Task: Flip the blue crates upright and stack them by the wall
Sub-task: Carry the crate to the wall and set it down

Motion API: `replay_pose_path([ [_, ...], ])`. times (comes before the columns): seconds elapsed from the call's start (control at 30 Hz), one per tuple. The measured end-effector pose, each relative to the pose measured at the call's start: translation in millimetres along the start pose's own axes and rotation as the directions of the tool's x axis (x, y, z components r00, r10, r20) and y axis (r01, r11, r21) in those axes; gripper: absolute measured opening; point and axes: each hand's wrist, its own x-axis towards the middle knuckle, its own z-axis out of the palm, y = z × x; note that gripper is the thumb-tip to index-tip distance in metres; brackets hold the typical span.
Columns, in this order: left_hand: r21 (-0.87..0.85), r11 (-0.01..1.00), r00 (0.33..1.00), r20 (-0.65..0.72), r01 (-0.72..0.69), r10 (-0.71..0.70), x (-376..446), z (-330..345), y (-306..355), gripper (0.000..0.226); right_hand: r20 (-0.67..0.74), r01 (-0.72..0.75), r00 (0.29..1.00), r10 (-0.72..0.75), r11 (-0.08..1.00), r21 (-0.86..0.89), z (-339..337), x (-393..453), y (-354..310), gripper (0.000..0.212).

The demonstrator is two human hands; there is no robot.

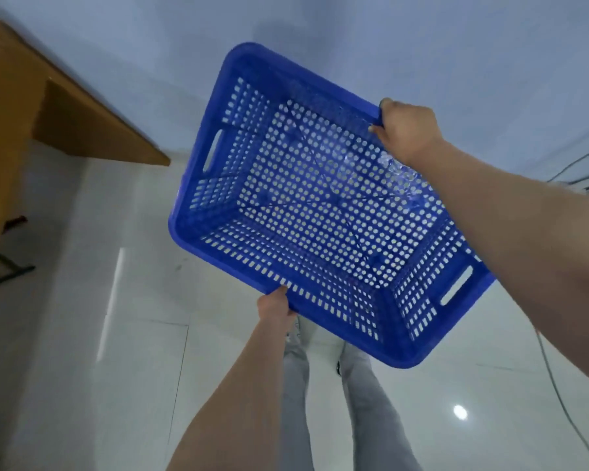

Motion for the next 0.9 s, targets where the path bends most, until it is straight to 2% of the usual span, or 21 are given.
replay_pose_path([
  [0.1, -0.084, 0.992, 0.995, 0.041, 0.091, -0.088, 29, 28, -18, 0.011, 0.034, -0.052, 0.998, 0.053, 0.998, -0.023, 49, 28, -1, 0.031],
  [0.2, -0.179, 0.974, 0.988, 0.081, 0.142, -0.130, 52, 52, -31, 0.025, 0.046, -0.097, 0.994, 0.098, 0.995, -0.030, 96, 52, -9, 0.031],
  [0.33, -0.223, 0.953, 0.977, 0.099, 0.206, -0.188, 96, 82, -43, 0.033, 0.068, -0.089, 0.993, 0.096, 0.991, -0.101, 149, 81, -6, 0.035],
  [0.5, -0.300, 0.916, 0.961, 0.155, 0.266, -0.228, 143, 114, -61, 0.015, 0.127, -0.101, 0.985, 0.120, 0.984, -0.148, 214, 116, -6, 0.038],
  [0.6, -0.340, 0.894, 0.949, 0.222, 0.291, -0.224, 168, 130, -70, 0.022, 0.129, -0.116, 0.982, 0.135, 0.983, -0.143, 250, 134, -2, 0.037],
  [0.9, -0.361, 0.871, 0.941, 0.177, 0.334, -0.288, 240, 149, -85, 0.017, 0.168, -0.067, 0.982, 0.086, 0.991, -0.116, 323, 150, -2, 0.043],
])
